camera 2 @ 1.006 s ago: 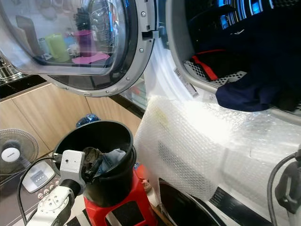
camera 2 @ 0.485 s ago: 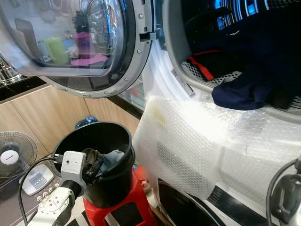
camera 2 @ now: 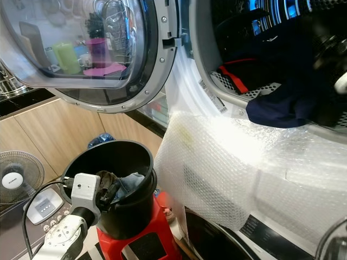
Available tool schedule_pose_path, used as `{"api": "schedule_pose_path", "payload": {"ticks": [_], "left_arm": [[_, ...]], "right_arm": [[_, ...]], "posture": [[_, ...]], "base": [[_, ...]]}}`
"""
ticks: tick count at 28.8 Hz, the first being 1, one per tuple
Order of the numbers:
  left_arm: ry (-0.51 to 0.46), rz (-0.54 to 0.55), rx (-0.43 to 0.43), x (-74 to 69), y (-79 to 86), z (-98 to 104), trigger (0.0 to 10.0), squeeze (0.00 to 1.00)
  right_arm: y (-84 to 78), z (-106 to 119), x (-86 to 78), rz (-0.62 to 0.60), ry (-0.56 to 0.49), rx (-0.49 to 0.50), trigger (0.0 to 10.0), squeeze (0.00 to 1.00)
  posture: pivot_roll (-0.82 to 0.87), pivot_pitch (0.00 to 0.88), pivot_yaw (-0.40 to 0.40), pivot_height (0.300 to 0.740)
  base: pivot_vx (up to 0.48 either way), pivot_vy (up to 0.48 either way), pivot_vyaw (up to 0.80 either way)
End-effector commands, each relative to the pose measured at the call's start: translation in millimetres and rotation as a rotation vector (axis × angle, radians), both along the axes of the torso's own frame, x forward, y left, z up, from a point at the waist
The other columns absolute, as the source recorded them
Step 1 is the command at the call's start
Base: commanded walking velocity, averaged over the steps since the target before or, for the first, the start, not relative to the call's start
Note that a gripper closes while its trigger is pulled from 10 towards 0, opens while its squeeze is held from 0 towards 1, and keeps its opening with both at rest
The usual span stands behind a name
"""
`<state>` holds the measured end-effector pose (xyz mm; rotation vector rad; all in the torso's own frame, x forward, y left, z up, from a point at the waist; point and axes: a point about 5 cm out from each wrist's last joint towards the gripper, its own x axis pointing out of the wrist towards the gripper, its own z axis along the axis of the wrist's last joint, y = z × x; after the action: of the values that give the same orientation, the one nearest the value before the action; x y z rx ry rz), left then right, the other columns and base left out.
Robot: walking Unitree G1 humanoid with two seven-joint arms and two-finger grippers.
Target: Clothes washing
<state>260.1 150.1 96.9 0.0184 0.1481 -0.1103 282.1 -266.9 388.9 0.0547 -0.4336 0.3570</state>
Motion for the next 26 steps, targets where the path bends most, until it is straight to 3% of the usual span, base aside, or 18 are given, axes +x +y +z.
{"api": "schedule_pose_path", "payload": {"ticks": [1, 5, 6, 8, 9, 13, 16, 17, 20, 21, 22, 24, 26], "left_arm": [[-0.009, 0.004, -0.003, -0.3, 1.9, 2, 10.0, 0.00], [-0.005, 0.012, 0.002, -1.3, 5.4, 0, 10.0, 0.00], [-0.002, 0.014, 0.006, -1.8, 6.4, -1, 10.0, 0.00], [0.000, 0.014, 0.009, -1.9, 6.6, -2, 10.0, 0.00], [0.001, 0.014, 0.007, -1.9, 5.8, -3, 10.0, 0.00], [-0.001, 0.003, 0.004, -0.7, 2.3, -3, 10.0, 0.00], [-0.004, 0.006, 0.000, -0.7, 2.3, -2, 10.0, 0.00], [-0.003, 0.010, -0.001, -1.2, 2.8, -2, 10.0, 0.00], [0.001, 0.017, 0.002, -2.6, 4.8, -4, 10.0, 0.00], [0.002, 0.019, 0.002, -2.8, 5.0, -5, 10.0, 0.00], [0.002, 0.019, 0.001, -2.8, 4.7, -5, 10.0, 0.00], [0.002, 0.016, 0.000, -2.4, 3.5, -5, 10.0, 0.00], [0.001, 0.014, 0.000, -2.0, 2.8, -5, 10.0, 0.00]], "right_arm": [[-2.0, 6, -9.1, 0.006, -0.014, 0.007, 10.0, 0.00], [6.5, 2, -17.6, 0.034, 0.042, 0.070, 10.0, 0.00], [23.9, -4, -17.1, 0.108, 0.087, 0.191, 10.0, 0.00], [37.9, -11, -16.1, 0.141, 0.123, 0.208, 10.0, 0.00], [60.6, -25, -12.9, 0.209, 0.171, 0.254, 10.0, 0.00], [85.5, -40, -8.7, 0.213, 0.239, 0.353, 10.0, 0.00], [90.1, -41, -9.0, 0.202, 0.244, 0.426, 10.0, 0.00], [91.2, -38, -9.5, 0.161, 0.239, 0.516, 10.0, 0.00], [97.2, -30, -13.5, 0.056, 0.177, 0.487, 10.0, 0.00], [95.8, -29, -14.6, -0.125, 0.141, 0.438, 10.0, 0.00], [94.4, -30, -15.2, -0.196, 0.126, 0.426, 10.0, 0.00], [88.7, -38, -14.6, -0.332, 0.146, 0.483, 10.0, 0.00], [87.7, -40, -15.1, -0.373, 0.155, 0.527, 10.0, 0.00]], "posture": [[0.00, 0.000, 0.078, 0.740], [-0.01, 0.020, 0.058, 0.740], [-0.02, 0.023, 0.054, 0.740], [-0.03, 0.025, 0.052, 0.740], [-0.04, 0.027, 0.050, 0.740], [-0.04, 0.029, 0.039, 0.740], [-0.04, 0.031, 0.038, 0.740], [-0.04, 0.034, 0.031, 0.740], [-0.05, 0.037, 0.029, 0.740], [-0.05, 0.038, 0.029, 0.740], [-0.05, 0.036, 0.028, 0.740], [-0.05, 0.035, 0.026, 0.740], [-0.04, 0.032, 0.025, 0.740]], "base": [[0.000, 0.000, 0.00], [0.000, 0.000, 0.00], [0.000, 0.000, 0.00], [0.000, 0.000, 0.00], [0.000, 0.000, 0.00], [0.000, 0.000, 0.00], [0.000, 0.000, 0.00], [0.000, 0.000, 0.00], [0.000, 0.000, 0.00], [0.000, 0.000, 0.00], [0.000, 0.000, 0.00], [0.000, 0.000, 0.00], [0.000, 0.000, 0.00]]}}
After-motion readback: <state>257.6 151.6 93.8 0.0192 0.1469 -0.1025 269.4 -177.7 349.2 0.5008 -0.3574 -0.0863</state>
